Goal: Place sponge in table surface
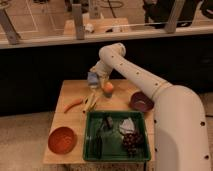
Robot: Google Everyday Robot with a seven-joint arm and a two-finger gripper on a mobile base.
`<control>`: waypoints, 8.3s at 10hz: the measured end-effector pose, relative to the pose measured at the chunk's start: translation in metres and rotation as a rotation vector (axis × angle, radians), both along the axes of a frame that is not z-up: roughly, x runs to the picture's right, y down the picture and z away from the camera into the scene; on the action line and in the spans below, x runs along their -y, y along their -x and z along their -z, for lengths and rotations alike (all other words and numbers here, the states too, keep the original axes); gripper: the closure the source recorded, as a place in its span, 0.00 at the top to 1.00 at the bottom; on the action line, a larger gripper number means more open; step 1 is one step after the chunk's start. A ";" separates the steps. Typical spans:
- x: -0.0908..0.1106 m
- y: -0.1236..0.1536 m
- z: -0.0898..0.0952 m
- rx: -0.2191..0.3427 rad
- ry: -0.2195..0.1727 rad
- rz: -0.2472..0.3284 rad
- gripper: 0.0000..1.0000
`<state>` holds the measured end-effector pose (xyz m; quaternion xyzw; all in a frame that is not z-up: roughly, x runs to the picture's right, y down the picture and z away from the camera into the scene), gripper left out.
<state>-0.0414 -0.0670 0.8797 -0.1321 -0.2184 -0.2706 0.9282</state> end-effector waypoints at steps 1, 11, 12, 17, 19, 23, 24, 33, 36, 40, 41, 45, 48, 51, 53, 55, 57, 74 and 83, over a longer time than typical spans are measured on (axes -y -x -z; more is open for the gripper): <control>-0.001 0.001 -0.001 -0.002 -0.002 0.001 0.80; -0.009 0.016 -0.009 -0.032 0.007 0.012 0.80; -0.012 0.019 -0.015 -0.036 0.006 0.016 0.80; -0.018 0.027 -0.021 -0.057 0.007 0.027 0.80; -0.014 0.029 -0.013 -0.064 0.011 0.030 0.78; -0.018 0.032 -0.013 -0.071 0.012 0.030 0.39; -0.019 0.032 -0.015 -0.073 0.012 0.030 0.29; -0.012 0.016 -0.026 -0.068 -0.016 -0.009 0.01; -0.006 0.011 -0.018 -0.066 -0.028 -0.018 0.24; 0.000 0.008 -0.010 -0.069 -0.035 -0.031 0.64; 0.000 0.007 -0.009 -0.070 -0.035 -0.030 0.75; -0.004 0.010 -0.008 -0.069 -0.034 -0.016 0.80; -0.004 0.014 -0.003 -0.071 -0.032 -0.012 0.80; -0.006 0.022 -0.001 -0.068 -0.036 -0.003 0.80; -0.005 0.030 0.004 -0.067 -0.037 -0.005 0.80; -0.008 0.033 0.000 -0.078 -0.045 -0.020 0.80; -0.009 0.036 -0.002 -0.091 -0.053 -0.047 0.80; 0.029 -0.007 -0.049 -0.110 -0.226 -0.044 0.80; 0.019 -0.003 -0.067 -0.108 -0.231 -0.038 0.41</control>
